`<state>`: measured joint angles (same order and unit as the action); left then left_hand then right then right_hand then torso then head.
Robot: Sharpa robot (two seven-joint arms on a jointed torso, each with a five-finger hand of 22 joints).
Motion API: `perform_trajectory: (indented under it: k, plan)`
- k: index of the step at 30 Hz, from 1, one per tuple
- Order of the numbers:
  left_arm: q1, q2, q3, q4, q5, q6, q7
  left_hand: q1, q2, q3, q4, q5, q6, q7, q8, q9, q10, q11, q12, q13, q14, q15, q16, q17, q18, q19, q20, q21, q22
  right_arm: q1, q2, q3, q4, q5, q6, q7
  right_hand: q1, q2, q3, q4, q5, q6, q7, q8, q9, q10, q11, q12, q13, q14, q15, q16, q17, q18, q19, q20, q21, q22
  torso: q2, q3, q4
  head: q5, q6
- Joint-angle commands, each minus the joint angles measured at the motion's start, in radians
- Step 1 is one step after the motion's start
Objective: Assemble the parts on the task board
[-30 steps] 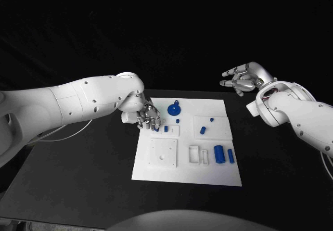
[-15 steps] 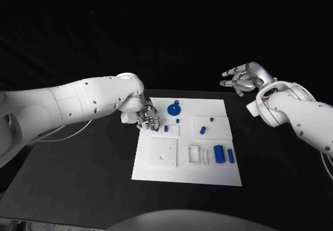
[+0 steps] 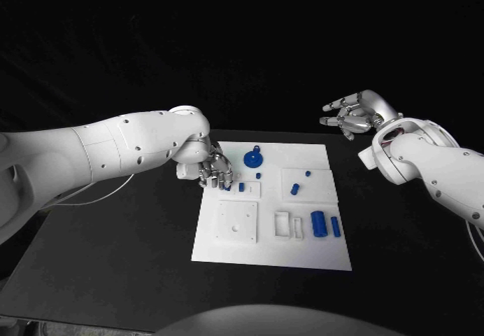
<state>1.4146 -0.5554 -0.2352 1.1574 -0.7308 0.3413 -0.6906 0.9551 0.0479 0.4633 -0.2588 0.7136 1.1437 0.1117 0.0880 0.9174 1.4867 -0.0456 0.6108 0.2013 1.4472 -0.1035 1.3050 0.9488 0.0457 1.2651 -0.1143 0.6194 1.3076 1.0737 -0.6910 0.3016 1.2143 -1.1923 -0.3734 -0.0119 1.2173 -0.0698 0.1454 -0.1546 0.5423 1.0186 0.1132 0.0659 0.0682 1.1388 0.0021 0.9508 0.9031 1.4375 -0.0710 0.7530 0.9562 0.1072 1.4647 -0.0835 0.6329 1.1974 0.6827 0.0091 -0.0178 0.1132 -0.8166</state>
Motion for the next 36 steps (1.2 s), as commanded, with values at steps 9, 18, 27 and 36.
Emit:
perform_trajectory:
  k: [9, 18, 27, 36]
  plan:
    - [-0.009, 0.011, -0.004, 0.003, 0.029, 0.018, 0.001, -0.014, 0.021, -0.015, 0.026, -0.074, 0.168, -0.144, 0.018, 0.037, 0.029, -0.029, 0.019, 0.004, 0.004, -0.002, 0.009, 0.014, 0.016, 0.008, 0.007, 0.002, 0.017, -0.001, 0.000, 0.000, 0.002, -0.010, 0.010, 0.006, -0.006, -0.006, 0.008, 0.000, 0.006, 0.004, 0.000, -0.004, -0.001, 0.000, -0.003, 0.002, 0.001, 0.005, -0.002, -0.006, 0.001, 0.020, 0.050, -0.008, 0.006, 0.001, 0.000, 0.0012, -0.0005, 0.000, 0.002]
    - [-0.009, 0.015, -0.004, 0.003, 0.030, 0.017, -0.001, 0.004, 0.019, -0.025, 0.048, -0.104, 0.176, -0.146, 0.010, 0.050, 0.029, -0.029, 0.024, 0.006, 0.005, -0.001, 0.013, 0.021, 0.019, 0.011, 0.012, 0.000, 0.017, -0.001, -0.001, 0.000, 0.004, -0.010, 0.010, 0.006, -0.006, -0.006, 0.008, 0.000, 0.006, 0.004, 0.000, -0.004, -0.001, 0.000, -0.003, 0.002, 0.001, 0.005, -0.002, -0.006, 0.001, 0.020, 0.050, -0.008, 0.006, 0.001, 0.000, 0.0009, -0.0004, 0.000, 0.002]
    - [-0.009, 0.018, -0.004, 0.000, 0.014, 0.012, -0.002, 0.013, 0.015, -0.025, 0.056, -0.106, 0.178, -0.146, 0.004, 0.053, 0.030, -0.029, 0.024, 0.006, 0.005, -0.001, 0.013, 0.022, 0.023, 0.011, 0.015, 0.000, 0.018, -0.001, -0.003, 0.000, 0.006, -0.012, 0.009, 0.005, -0.009, -0.007, 0.014, -0.002, 0.008, 0.004, 0.000, -0.004, -0.002, 0.000, -0.004, 0.002, 0.000, 0.005, -0.002, -0.007, 0.001, 0.020, 0.050, -0.008, 0.005, 0.000, 0.000, 0.0002, -0.0002, -0.003, 0.003]
    - [-0.013, 0.017, -0.004, -0.004, -0.047, -0.020, 0.002, 0.044, 0.012, -0.062, 0.118, -0.265, 0.139, -0.136, -0.021, -0.003, 0.027, -0.021, -0.004, -0.001, -0.002, -0.001, -0.018, -0.028, 0.020, 0.009, 0.010, -0.012, 0.015, -0.001, -0.007, 0.000, 0.007, -0.012, 0.008, 0.006, -0.009, -0.007, 0.014, -0.002, 0.008, 0.004, 0.000, -0.004, -0.002, 0.000, -0.004, 0.002, 0.000, 0.005, -0.002, -0.007, 0.001, 0.020, 0.050, -0.008, 0.005, 0.000, 0.000, -0.0007, 0.0004, -0.008, 0.001]
